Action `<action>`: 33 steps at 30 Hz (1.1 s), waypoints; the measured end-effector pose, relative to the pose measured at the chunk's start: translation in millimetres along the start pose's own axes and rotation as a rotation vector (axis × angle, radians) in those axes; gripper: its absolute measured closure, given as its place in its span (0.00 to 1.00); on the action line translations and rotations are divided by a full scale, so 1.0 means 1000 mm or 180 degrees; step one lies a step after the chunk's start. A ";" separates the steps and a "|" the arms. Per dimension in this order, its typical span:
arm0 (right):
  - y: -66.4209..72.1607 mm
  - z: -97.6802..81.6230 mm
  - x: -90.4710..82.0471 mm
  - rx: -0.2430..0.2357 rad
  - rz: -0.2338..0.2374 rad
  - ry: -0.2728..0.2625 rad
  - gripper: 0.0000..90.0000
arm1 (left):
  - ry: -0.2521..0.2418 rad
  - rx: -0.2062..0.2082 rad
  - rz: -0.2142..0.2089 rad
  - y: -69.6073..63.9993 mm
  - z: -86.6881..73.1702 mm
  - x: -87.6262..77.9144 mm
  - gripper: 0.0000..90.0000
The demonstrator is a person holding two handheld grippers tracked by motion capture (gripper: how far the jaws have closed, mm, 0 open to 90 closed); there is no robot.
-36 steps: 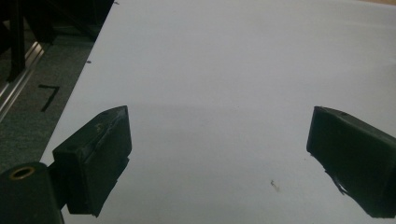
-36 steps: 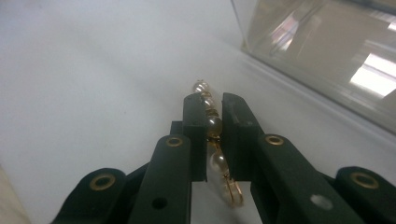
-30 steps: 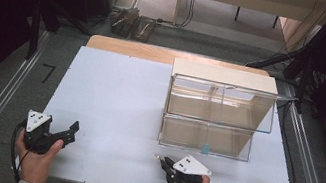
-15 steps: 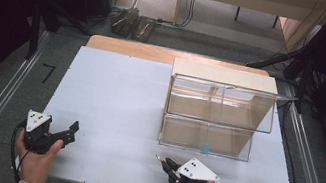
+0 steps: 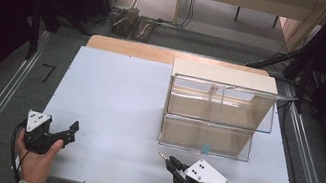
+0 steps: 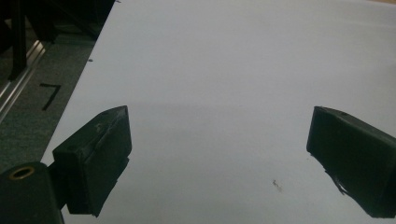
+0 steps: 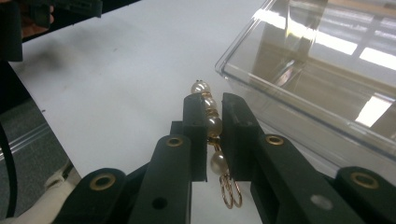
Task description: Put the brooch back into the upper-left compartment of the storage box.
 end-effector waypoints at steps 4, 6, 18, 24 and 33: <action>0.000 0.004 -0.003 -0.0001 0.0008 -0.0065 0.87 | 0.0002 0.0002 0.0005 0.000 0.000 0.000 0.07; 0.000 0.005 -0.004 0.0000 0.0004 -0.0073 0.87 | 0.0002 0.0005 0.0004 0.000 0.000 0.000 0.07; -0.009 0.020 -0.013 -0.0026 -0.0111 -0.0252 0.87 | 0.0006 0.0011 0.0001 0.000 0.000 0.001 0.07; -0.013 0.024 -0.015 -0.0006 -0.0151 -0.0318 0.87 | 0.0008 0.0011 0.0000 0.000 0.000 0.001 0.07; -0.019 0.031 -0.019 -0.0005 -0.0213 -0.0394 0.87 | 0.0001 0.0010 0.0001 0.000 0.000 0.001 0.07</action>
Point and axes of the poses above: each handheld gripper's, and its own axes: x roughly forward along the jaws, z roughly out of its top, y roughly to its left, the point moved 1 cm from there along x, roughly forward along the jaws, and after that the axes turned 9 degrees about -y, right-handed, at the moved point
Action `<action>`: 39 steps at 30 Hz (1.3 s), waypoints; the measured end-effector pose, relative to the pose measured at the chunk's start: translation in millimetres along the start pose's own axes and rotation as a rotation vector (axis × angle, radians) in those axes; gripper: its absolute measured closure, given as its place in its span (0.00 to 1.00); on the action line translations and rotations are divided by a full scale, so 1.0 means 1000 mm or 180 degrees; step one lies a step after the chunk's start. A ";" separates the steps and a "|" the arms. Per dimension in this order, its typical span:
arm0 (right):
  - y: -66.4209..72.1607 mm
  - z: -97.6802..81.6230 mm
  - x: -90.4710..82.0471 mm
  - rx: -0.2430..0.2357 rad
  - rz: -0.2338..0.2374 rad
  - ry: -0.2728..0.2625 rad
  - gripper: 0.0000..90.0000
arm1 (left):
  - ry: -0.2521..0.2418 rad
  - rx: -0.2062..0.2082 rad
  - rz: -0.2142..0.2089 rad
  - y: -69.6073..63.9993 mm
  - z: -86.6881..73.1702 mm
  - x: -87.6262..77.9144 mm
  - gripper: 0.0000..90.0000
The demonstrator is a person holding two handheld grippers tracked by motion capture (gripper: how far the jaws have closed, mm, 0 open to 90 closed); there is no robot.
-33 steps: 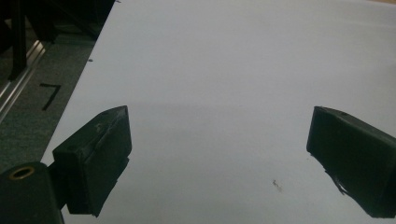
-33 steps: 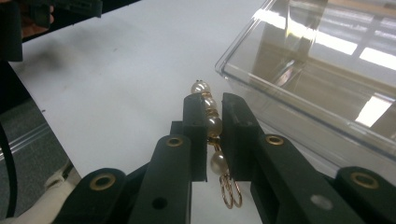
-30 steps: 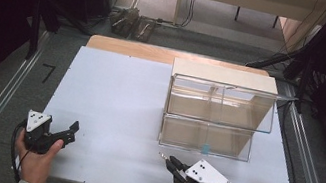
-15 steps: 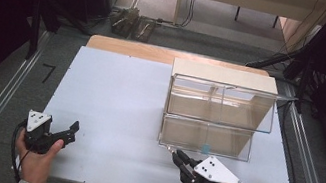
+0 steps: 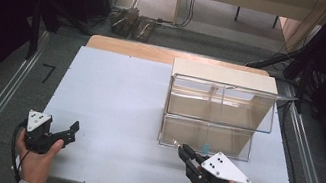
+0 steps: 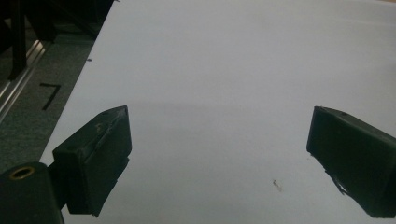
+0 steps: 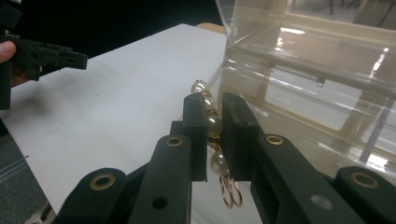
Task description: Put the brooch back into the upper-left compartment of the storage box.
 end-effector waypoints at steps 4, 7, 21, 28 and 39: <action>-0.002 0.004 -0.002 -0.0016 -0.0021 -0.0061 0.87 | 0.0006 0.0005 0.0004 0.000 0.000 0.000 0.07; -0.004 0.007 -0.003 -0.0019 -0.0040 -0.0090 0.87 | 0.0004 0.0005 -0.0001 0.000 0.000 0.000 0.07; -0.004 0.021 -0.001 -0.0062 -0.0040 -0.0225 0.87 | -0.0003 0.0000 -0.0001 0.000 0.000 0.000 0.07; -0.007 0.026 -0.002 -0.0056 -0.0065 -0.0285 0.87 | 0.0004 0.0005 0.0001 0.000 0.000 0.000 0.07; -0.009 0.036 -0.003 -0.0056 -0.0086 -0.0381 0.87 | 0.0000 0.0001 0.0000 0.000 0.000 0.000 0.07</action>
Point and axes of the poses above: each handheld gripper's, and its own axes: x roughly forward along the jaws, z roughly out of its top, y roughly to its left, the point moved 1 cm from there along x, roughly forward along the jaws, and after that the axes turned 9 degrees about -y, right-handed, at the moved point
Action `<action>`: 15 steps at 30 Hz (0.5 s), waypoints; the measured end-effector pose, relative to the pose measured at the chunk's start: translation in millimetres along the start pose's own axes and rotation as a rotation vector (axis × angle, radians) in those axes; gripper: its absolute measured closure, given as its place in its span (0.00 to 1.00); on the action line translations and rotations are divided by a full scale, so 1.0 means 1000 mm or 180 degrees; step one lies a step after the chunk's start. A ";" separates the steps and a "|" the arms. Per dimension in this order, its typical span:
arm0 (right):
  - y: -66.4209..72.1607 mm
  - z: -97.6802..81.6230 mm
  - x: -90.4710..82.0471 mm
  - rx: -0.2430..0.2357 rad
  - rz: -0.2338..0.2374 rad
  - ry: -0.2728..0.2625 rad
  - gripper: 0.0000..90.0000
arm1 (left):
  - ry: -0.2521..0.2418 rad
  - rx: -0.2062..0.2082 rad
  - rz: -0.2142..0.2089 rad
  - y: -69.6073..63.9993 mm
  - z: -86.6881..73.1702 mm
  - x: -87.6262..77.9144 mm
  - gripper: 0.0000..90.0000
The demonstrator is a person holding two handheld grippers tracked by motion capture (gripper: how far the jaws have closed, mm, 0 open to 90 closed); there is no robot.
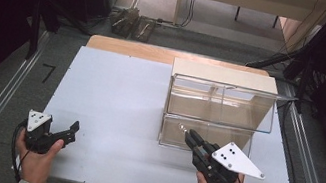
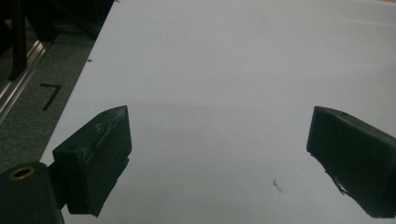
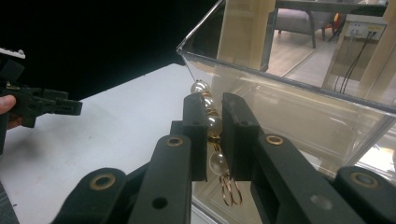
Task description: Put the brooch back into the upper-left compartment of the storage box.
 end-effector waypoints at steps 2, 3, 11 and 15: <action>0.000 0.002 0.000 -0.0002 0.0007 -0.0026 0.87 | -0.0001 0.0003 -0.0006 0.000 0.000 0.000 0.07; 0.000 0.002 0.000 -0.0002 0.0007 -0.0026 0.87 | 0.0004 0.0004 0.0001 0.000 0.000 0.000 0.07; -0.001 0.009 0.001 0.0005 -0.0006 -0.0078 0.87 | 0.0004 0.0006 -0.0002 0.000 0.000 0.000 0.07; -0.002 0.012 0.001 -0.0004 -0.0002 -0.0110 0.87 | 0.0003 0.0006 -0.0001 0.000 0.000 0.000 0.07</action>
Point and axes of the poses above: each handheld gripper's, and its own axes: x roughly forward along the jaws, z roughly out of its top, y roughly to its left, the point moved 1 cm from there along x, roughly forward along the jaws, and after that the axes turned 9 degrees about -y, right-handed, at the moved point
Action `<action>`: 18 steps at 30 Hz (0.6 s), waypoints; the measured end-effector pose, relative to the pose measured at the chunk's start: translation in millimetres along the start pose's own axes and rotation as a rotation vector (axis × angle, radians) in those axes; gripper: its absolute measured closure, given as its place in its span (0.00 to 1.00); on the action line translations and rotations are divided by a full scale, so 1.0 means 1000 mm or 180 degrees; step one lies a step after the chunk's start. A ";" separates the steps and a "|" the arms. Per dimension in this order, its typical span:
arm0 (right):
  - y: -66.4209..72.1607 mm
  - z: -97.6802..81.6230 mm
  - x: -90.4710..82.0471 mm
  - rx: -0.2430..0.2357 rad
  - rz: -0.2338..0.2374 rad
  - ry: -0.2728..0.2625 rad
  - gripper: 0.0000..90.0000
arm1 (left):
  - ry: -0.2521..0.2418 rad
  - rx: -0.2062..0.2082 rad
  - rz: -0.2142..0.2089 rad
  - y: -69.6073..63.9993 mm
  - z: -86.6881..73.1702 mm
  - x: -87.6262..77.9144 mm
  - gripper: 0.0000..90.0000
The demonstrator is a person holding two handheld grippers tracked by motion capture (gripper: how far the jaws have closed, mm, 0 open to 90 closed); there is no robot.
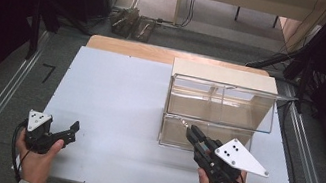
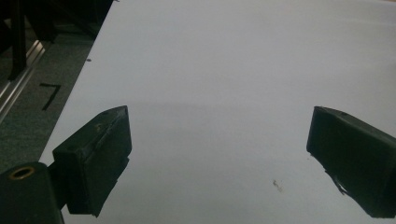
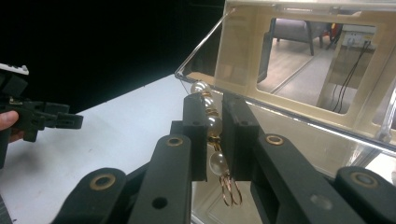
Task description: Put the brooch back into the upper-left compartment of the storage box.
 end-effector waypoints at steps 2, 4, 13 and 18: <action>-0.001 0.002 0.000 0.0009 -0.0010 -0.0008 0.87 | 0.0002 -0.0002 0.0001 0.000 0.000 0.000 0.07; -0.001 0.003 0.000 0.0025 -0.0015 -0.0007 0.87 | 0.0002 -0.0005 -0.0002 0.000 0.000 0.000 0.07; -0.004 0.012 0.004 0.0010 -0.0040 -0.0085 0.87 | 0.0002 -0.0002 -0.0008 0.000 0.000 0.000 0.07; -0.009 0.017 0.006 0.0004 -0.0068 -0.0115 0.87 | 0.0002 -0.0002 -0.0007 0.000 0.000 0.000 0.07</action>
Point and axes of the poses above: each handheld gripper's, and its own axes: x roughly forward along the jaws, z roughly out of its top, y roughly to its left, the point moved 1 cm from there along x, roughly forward along the jaws, and after that the axes turned 9 degrees about -y, right-handed, at the moved point
